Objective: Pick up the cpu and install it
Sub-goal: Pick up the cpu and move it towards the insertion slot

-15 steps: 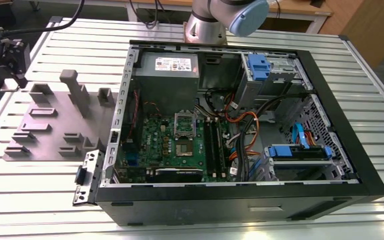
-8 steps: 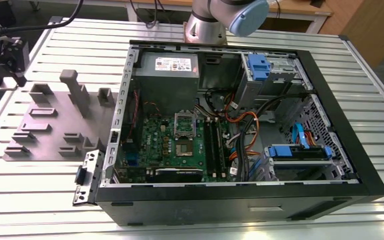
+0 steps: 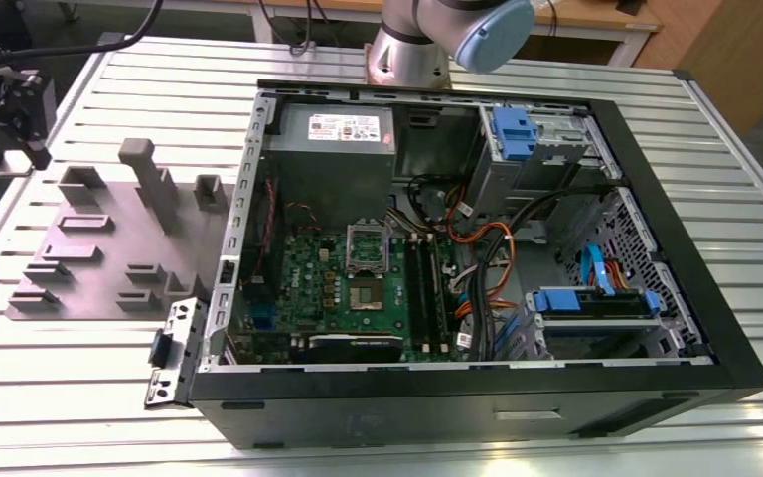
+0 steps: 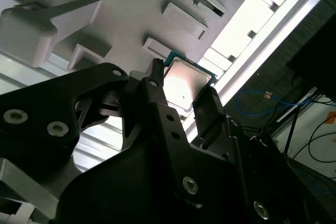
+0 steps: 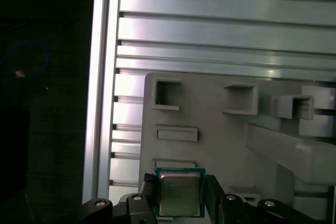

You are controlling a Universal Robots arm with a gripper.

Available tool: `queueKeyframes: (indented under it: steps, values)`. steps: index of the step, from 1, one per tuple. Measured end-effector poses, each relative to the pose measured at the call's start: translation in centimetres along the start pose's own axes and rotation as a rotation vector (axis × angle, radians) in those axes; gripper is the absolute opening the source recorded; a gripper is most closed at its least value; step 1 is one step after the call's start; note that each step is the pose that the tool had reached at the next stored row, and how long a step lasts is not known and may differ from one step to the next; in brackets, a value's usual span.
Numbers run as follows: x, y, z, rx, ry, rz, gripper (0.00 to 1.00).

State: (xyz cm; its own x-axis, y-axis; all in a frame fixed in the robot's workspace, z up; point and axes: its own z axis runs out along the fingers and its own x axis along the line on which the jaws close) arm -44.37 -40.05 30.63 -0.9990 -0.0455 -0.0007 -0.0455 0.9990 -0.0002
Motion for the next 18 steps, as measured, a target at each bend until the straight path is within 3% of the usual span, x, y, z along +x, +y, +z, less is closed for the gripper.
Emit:
queueKeyframes:
  steps: [18]
  values:
    - [0.0,0.0,-0.46,0.0001,0.0002,0.0,0.47]
